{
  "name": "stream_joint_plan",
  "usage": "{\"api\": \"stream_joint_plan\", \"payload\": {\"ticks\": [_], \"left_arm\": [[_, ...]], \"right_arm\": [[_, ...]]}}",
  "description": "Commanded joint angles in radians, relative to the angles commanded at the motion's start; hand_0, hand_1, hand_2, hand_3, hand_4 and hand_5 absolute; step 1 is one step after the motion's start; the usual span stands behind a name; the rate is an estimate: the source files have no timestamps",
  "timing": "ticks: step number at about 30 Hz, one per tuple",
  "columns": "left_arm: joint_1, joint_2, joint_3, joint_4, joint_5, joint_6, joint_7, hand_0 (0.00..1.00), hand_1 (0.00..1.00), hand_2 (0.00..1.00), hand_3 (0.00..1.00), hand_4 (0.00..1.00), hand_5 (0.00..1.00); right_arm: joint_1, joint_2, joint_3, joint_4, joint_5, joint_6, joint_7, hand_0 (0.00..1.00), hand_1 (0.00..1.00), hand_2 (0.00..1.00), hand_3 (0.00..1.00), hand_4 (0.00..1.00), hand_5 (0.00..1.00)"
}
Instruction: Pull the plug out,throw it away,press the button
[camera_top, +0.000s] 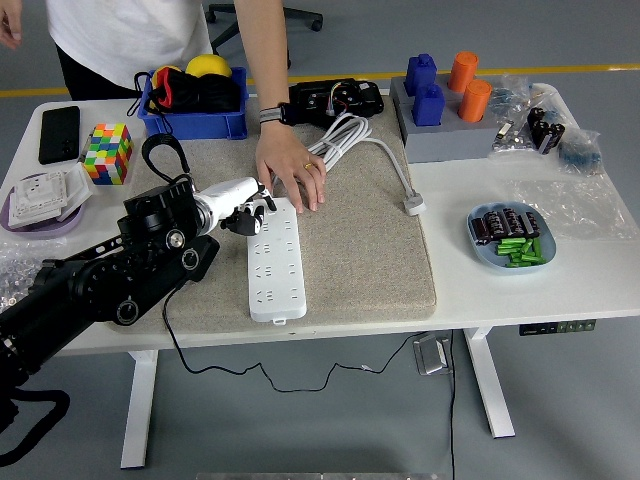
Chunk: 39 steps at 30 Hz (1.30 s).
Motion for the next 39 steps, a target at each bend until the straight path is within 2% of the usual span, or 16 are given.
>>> {"api": "stream_joint_plan", "payload": {"ticks": [6,15,18,22,26,30,31,36,37,39], "left_arm": [[-0.004,-0.004,0.004,0.024,0.005,0.003,0.002,0.070,0.058,0.119,0.715,0.051,0.002],[-0.005,-0.006,0.044,0.018,-0.016,0.003,0.003,0.070,0.056,0.118,0.716,0.049,0.002],[-0.004,-0.007,0.037,0.011,-0.012,0.004,0.003,0.070,0.056,0.118,0.716,0.049,0.002],[0.000,0.002,0.000,-0.018,0.003,0.010,-0.001,0.070,0.056,0.118,0.715,0.048,0.002],[0.024,0.020,-0.072,-0.080,0.034,0.017,-0.002,0.070,0.058,0.119,0.706,0.050,0.002],[0.072,0.044,-0.158,-0.160,0.080,0.027,-0.007,0.070,0.058,0.119,0.706,0.050,0.002],[0.093,0.056,-0.189,-0.190,0.090,0.031,-0.012,0.173,0.146,0.188,0.691,0.127,0.002],[0.182,0.090,-0.317,-0.288,0.107,0.037,-0.041,0.173,0.146,0.188,0.691,0.127,0.002],[0.198,0.093,-0.345,-0.301,0.112,0.039,-0.046,0.505,0.535,0.543,0.773,0.633,0.002],[0.253,0.101,-0.417,-0.348,0.140,0.055,-0.065,0.505,0.535,0.543,0.773,0.633,0.002]], "right_arm": [[0.001,0.000,-0.002,0.001,0.000,0.000,0.000,0.748,0.700,0.709,0.724,0.774,0.631],[0.000,0.000,-0.002,0.001,0.000,0.000,0.000,0.748,0.701,0.709,0.723,0.775,0.632],[0.001,0.000,0.000,0.001,0.000,0.000,0.000,0.748,0.701,0.709,0.723,0.775,0.632],[0.001,0.001,0.001,0.000,0.000,0.000,0.000,0.748,0.701,0.710,0.723,0.775,0.632],[0.000,0.001,0.002,0.000,-0.002,0.000,0.000,0.748,0.701,0.709,0.724,0.776,0.633],[0.000,0.003,0.002,0.001,-0.003,0.000,0.000,0.748,0.701,0.709,0.724,0.776,0.633],[0.000,0.003,0.002,0.001,-0.003,0.000,0.000,0.748,0.701,0.710,0.724,0.775,0.634],[-0.001,0.004,0.006,0.001,-0.005,0.000,0.000,0.748,0.701,0.710,0.724,0.775,0.634],[-0.001,0.003,0.006,0.001,-0.005,0.000,0.000,0.748,0.701,0.709,0.724,0.775,0.634],[-0.002,0.004,0.007,0.002,-0.006,0.000,0.000,0.748,0.701,0.709,0.724,0.775,0.634]]}}
